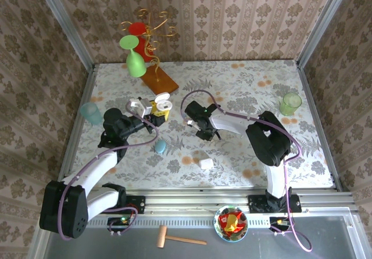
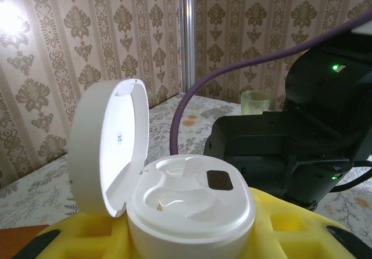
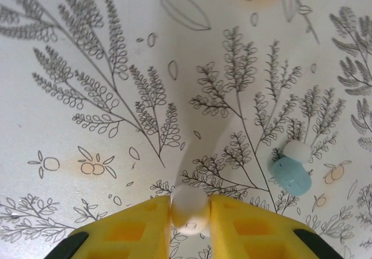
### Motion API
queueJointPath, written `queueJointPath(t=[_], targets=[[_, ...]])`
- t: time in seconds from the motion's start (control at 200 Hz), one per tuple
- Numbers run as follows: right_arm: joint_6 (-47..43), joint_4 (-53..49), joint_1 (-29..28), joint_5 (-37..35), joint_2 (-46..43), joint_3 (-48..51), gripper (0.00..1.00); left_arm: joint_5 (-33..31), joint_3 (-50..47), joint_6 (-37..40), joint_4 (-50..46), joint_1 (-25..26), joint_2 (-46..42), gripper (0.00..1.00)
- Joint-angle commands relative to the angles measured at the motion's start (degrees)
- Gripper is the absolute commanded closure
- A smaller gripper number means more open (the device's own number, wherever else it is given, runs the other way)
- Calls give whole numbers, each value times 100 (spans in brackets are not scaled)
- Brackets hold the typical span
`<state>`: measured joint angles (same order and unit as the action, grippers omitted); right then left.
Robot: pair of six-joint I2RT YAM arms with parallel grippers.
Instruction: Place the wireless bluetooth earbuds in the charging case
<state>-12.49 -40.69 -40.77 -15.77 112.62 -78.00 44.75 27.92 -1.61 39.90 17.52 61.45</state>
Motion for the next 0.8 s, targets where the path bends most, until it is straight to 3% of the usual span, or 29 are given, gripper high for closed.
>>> queueJointPath(t=[0.0, 0.16, 0.56, 0.795], targets=[[811, -334, 50, 312, -207, -156, 78, 95, 12, -112, 159, -38, 15, 83], [1852, -532, 217, 937, -396, -92, 79, 70, 4, -108, 169, -43, 25, 83], [3569, -506, 385, 940, -512, 29, 85, 73, -31, -185, 398, -39, 229, 84], [4549, -1153, 456, 920, -170, -447, 89, 104, -24, -195, 392, -40, 258, 84]])
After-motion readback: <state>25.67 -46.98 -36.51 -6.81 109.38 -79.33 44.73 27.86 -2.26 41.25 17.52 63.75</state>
